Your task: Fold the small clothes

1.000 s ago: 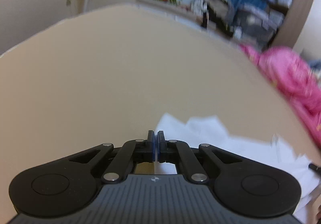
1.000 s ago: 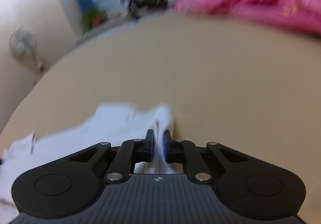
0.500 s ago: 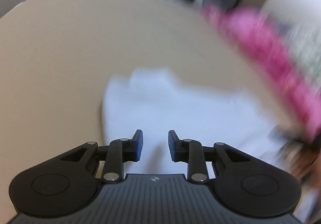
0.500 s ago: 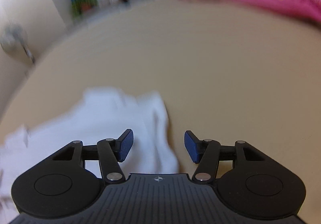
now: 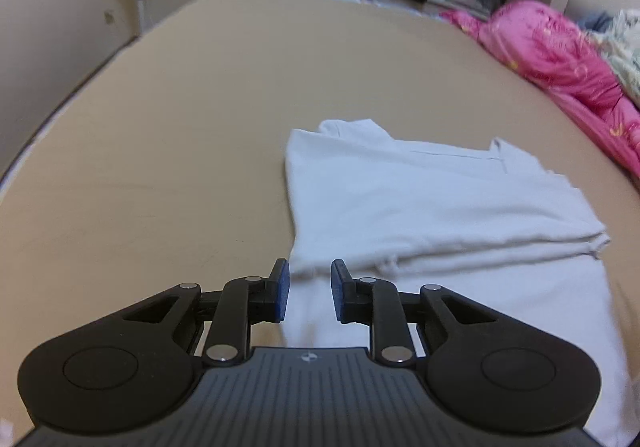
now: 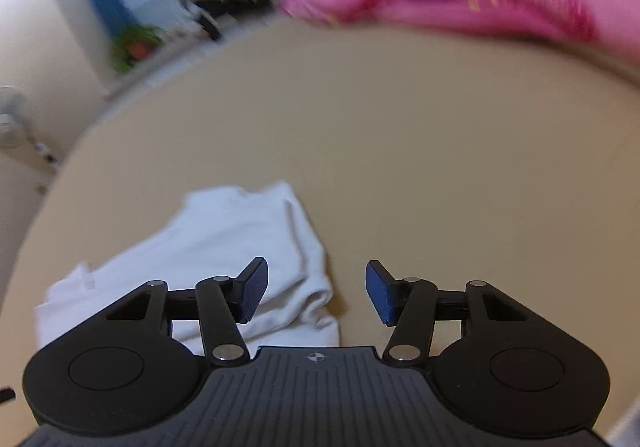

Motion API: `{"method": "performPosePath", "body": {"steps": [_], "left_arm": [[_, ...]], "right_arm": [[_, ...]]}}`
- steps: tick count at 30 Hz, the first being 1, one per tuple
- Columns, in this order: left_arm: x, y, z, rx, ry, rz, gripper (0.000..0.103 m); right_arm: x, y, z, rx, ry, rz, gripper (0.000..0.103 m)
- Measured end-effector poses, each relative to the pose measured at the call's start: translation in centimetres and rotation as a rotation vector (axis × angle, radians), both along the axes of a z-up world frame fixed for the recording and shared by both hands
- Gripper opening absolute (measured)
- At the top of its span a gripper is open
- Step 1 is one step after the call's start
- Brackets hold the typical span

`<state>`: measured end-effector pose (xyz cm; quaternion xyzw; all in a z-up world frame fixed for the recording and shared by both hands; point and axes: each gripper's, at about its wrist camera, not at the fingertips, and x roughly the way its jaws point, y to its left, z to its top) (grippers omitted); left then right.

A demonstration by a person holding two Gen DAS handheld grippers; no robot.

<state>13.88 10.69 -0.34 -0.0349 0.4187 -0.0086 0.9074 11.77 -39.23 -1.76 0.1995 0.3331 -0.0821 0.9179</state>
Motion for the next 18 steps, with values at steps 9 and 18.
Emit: {"method": "performPosePath", "body": {"steps": [9, 18], "left_arm": [[-13.3, 0.0, -1.9, -0.050, 0.168, 0.016, 0.025], [-18.3, 2.0, -5.9, -0.089, 0.378, 0.035, 0.025]], "right_arm": [[-13.0, -1.7, -0.1, 0.050, 0.030, 0.077, 0.056], [-18.4, -3.3, -4.7, 0.139, 0.261, 0.112, 0.056]]}}
